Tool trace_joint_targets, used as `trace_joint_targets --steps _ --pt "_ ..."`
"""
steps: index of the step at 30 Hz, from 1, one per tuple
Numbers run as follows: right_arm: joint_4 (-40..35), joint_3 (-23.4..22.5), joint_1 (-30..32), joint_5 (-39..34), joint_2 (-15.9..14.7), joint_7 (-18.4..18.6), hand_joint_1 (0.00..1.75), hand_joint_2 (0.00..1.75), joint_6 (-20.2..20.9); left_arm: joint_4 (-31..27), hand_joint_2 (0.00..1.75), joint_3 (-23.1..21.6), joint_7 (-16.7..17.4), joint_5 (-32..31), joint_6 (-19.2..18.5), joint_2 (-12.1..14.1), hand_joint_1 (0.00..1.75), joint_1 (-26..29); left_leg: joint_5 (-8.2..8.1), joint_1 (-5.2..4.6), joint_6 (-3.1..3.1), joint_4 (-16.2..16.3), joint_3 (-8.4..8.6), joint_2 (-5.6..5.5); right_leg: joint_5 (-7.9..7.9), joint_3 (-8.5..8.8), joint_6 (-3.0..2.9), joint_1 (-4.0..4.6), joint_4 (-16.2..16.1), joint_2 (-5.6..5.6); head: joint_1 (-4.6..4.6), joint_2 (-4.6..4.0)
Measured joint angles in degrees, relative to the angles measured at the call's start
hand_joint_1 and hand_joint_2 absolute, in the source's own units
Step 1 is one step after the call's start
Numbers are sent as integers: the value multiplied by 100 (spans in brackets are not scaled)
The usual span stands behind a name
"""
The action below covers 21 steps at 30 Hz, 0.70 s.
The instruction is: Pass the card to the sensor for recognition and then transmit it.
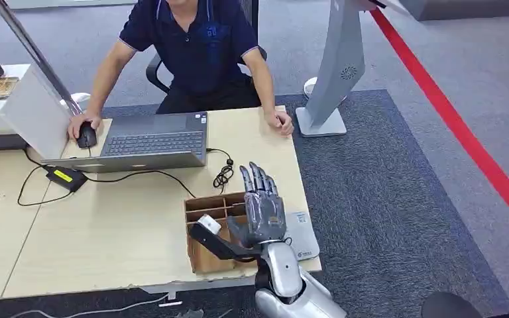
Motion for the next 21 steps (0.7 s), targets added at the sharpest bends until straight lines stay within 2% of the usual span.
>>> trace_joint_targets --steps 9,14,21 --pt "79 -2 0 0 -48 125 0 175 7 0 175 63 -13 -105 -41 -2 0 3 0 0 0 0 0 0 0 -1 0 0 -1 0 0 0" --pt "155 -2 0 22 -90 151 0 175 -13 0 175 146 -233 -166 4 2 0 13 0 0 0 0 0 0 0 -1 0 0 -1 0 2 0" --pt "208 -4 -1 24 -99 151 0 175 -35 0 175 179 -260 -173 4 4 0 13 0 0 0 0 0 0 0 -1 0 0 0 0 2 0"
